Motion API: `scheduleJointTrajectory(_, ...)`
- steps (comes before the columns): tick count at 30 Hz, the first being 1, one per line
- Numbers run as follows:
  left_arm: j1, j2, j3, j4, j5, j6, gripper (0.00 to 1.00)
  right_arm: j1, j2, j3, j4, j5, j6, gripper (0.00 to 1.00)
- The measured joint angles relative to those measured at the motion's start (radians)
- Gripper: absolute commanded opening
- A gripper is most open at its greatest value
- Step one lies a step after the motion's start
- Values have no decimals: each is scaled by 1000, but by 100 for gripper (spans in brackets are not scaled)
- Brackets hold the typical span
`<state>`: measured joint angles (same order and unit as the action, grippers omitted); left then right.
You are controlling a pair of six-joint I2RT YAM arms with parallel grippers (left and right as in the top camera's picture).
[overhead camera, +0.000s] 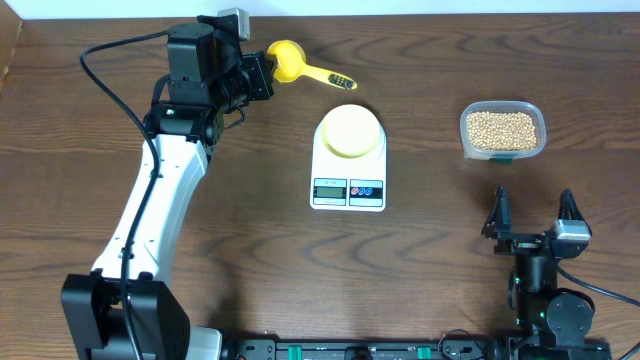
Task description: Scoop item into bowl and weigh 50g on scale
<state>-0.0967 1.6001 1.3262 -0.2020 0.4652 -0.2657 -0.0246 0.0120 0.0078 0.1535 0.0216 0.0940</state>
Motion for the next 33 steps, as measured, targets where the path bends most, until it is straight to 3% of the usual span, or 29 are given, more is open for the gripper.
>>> scheduleJointTrajectory(9,0,0,0,0,0,0,8,0,113,159,-159,-15,44,99)
scheduleJointTrajectory(21,0,0,0,-18,0,0,8,0,640,454,-172,-104,45,99)
scheduleJointTrajectory(28,0,0,0,-43,0,0,8,0,918,587,-141,-233,45,99)
scheduleJointTrajectory(33,0,0,0,-53,0,0,7,0,1065,614,24,-410,45,99)
